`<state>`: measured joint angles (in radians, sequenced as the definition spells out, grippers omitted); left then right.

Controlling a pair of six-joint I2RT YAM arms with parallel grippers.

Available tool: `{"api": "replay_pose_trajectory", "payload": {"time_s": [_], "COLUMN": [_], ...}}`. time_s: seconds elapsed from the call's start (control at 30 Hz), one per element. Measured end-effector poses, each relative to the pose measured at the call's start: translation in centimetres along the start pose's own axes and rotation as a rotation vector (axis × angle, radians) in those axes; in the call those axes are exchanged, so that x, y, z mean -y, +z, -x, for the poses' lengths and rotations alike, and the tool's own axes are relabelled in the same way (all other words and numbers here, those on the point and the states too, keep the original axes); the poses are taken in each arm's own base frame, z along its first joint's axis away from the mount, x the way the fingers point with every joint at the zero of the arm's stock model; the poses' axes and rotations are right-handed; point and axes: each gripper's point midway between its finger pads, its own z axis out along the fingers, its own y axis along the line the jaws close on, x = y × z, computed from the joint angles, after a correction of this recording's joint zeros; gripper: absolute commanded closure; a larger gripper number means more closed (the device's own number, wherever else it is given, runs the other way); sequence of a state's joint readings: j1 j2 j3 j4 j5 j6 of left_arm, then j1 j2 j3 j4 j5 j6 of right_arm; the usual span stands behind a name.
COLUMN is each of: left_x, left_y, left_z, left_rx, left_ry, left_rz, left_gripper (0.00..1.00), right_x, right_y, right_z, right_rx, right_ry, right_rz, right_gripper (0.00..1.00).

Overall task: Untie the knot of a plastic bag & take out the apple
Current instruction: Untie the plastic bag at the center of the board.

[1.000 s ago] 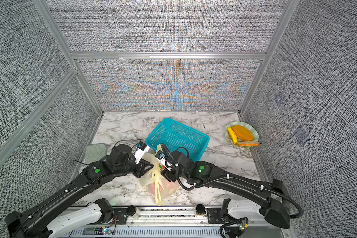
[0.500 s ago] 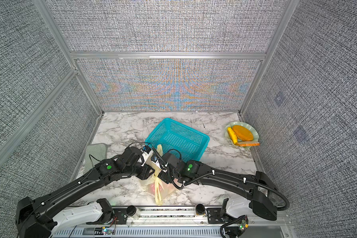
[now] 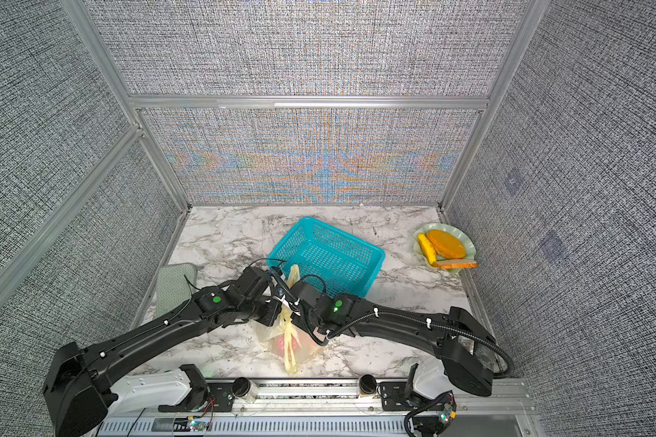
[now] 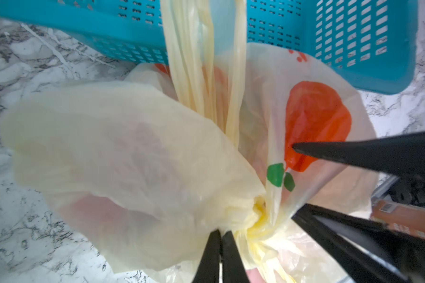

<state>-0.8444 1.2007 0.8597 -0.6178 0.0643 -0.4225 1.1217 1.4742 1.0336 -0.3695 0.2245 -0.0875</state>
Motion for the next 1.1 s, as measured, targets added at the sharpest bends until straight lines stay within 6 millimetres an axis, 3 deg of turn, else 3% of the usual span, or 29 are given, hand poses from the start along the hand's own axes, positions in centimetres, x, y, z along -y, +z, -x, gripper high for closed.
{"api": "replay_pose_trajectory", "payload": {"time_s": [0.07,0.2,0.5,0.73,0.93,1.07,1.1], "left_x": [-0.3,-1.0,-4.3,-6.5,-8.1,-8.5,-8.5], "left_y": [0.4,0.3,-3.2,-6.6,-8.3,-8.3,-8.2], "left_z": [-0.1,0.1,2.8,3.9,3.5,3.5,3.5], "left_rx": [-0.019,-0.021,0.162,0.312,0.351,0.35,0.347], "left_ry": [-0.003,-0.021,-0.113,-0.154,-0.192,-0.201,-0.2], "left_rz": [0.021,0.06,0.158,0.225,0.281,0.297,0.299], "left_gripper": [1.0,1.0,1.0,1.0,1.0,1.0,1.0], "right_x": [0.1,0.2,3.7,6.4,8.9,9.8,9.8], "right_y": [0.0,-0.4,-3.9,-5.1,-7.3,-9.0,-9.5], "right_z": [-0.1,0.0,-0.5,-3.1,-5.3,-5.2,-4.9], "right_rx": [-0.003,0.011,0.112,0.091,0.082,0.128,0.145], "right_ry": [0.0,0.003,0.065,0.127,0.204,0.259,0.263], "right_rz": [-0.004,-0.011,-0.119,-0.216,-0.311,-0.323,-0.316], "right_gripper": [0.95,0.99,1.0,1.0,1.0,0.66,0.52]}}
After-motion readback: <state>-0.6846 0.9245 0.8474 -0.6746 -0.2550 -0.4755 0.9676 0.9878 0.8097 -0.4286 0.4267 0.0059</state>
